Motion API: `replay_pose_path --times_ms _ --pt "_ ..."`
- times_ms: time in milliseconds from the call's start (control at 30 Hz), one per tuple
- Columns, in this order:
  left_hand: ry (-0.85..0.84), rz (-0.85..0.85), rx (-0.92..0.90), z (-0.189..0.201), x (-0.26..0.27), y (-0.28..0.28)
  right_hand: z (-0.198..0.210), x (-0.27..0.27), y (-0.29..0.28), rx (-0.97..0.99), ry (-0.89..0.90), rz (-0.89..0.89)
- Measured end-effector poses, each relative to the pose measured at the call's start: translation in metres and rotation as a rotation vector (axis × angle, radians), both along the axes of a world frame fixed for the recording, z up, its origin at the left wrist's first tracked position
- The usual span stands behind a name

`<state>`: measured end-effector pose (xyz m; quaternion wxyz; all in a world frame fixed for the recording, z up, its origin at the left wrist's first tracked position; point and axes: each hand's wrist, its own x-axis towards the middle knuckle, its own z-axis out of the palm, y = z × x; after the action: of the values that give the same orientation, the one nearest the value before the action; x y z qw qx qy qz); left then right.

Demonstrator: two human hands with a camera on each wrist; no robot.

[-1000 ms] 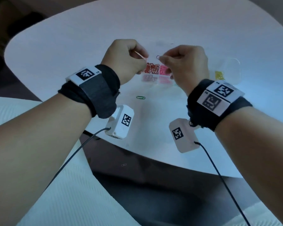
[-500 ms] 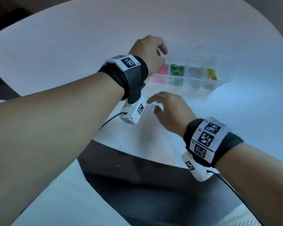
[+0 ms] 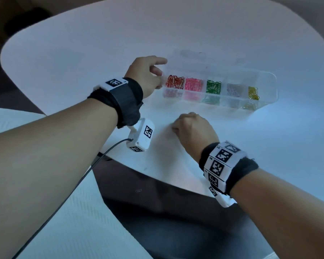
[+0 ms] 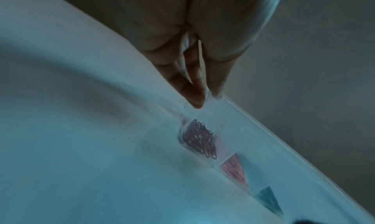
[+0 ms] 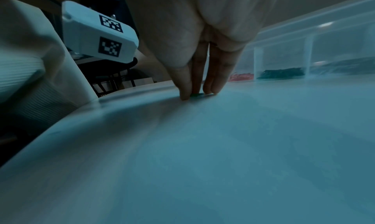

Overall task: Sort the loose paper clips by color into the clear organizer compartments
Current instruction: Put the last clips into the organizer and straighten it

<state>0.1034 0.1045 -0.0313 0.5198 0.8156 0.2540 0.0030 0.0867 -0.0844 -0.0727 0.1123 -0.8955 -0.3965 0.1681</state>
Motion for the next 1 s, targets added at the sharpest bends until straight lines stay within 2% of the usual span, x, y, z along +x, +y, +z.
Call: replay_pose_path --times_ms 133,233,300,433,533,600,700,767,833,900,1000 --pt "-0.043 0.08 -0.198 -0.006 -0.006 -0.002 0.016 -0.002 -0.023 -0.082 0.008 -0.076" --pt "-0.052 0.1 -0.225 -0.006 -0.009 -0.004 0.025 -0.001 -0.043 -0.073 0.067 -0.226" --pt "-0.041 0.106 -0.209 -0.004 -0.01 -0.006 0.032 0.007 -0.053 0.038 0.115 -0.36" --pt "-0.003 0.083 -0.148 0.0 -0.019 -0.012 0.056 0.03 -0.056 0.339 0.006 -0.543" --pt "0.043 0.039 -0.102 0.006 -0.029 -0.017 0.067 0.042 -0.054 0.449 -0.035 -0.63" --pt "0.078 0.021 -0.087 0.009 -0.038 -0.019 0.065 0.043 -0.055 0.392 -0.004 -0.616" --pt "0.126 0.008 -0.077 0.014 -0.054 -0.025 0.063 0.033 -0.06 0.151 0.075 -0.467" --pt "0.156 0.008 -0.089 0.018 -0.065 -0.031 0.07 0.026 -0.07 0.217 0.047 -0.464" --pt "0.188 0.013 -0.092 0.022 -0.075 -0.037 0.077 0.025 -0.084 0.324 -0.047 -0.549" --pt "0.223 0.013 -0.095 0.025 -0.085 -0.043 0.077 0.027 -0.104 0.327 -0.097 -0.664" --pt "0.295 0.02 -0.072 0.026 -0.097 -0.051 0.074 0.025 -0.136 0.25 0.025 -0.904"
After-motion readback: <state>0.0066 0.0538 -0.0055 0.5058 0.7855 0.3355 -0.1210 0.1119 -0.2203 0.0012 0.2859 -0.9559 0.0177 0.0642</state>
